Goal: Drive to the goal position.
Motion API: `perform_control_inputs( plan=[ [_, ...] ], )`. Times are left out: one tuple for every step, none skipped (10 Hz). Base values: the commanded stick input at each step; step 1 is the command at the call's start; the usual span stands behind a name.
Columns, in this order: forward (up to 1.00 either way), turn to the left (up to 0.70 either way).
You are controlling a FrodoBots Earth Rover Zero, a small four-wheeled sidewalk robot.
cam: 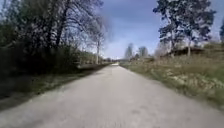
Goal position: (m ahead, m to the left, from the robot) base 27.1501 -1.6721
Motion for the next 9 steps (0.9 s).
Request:
perform_control_inputs(
  plan=[
    [0.85, 0.0],
    [0.85, 0.0],
    [0.85, 0.0],
    [0.85, 0.0],
    [0.85, 0.0],
    [0.85, 0.0],
    [0.85, 0.0],
    [0.85, 0.0],
    [0.85, 0.0]
  ],
)
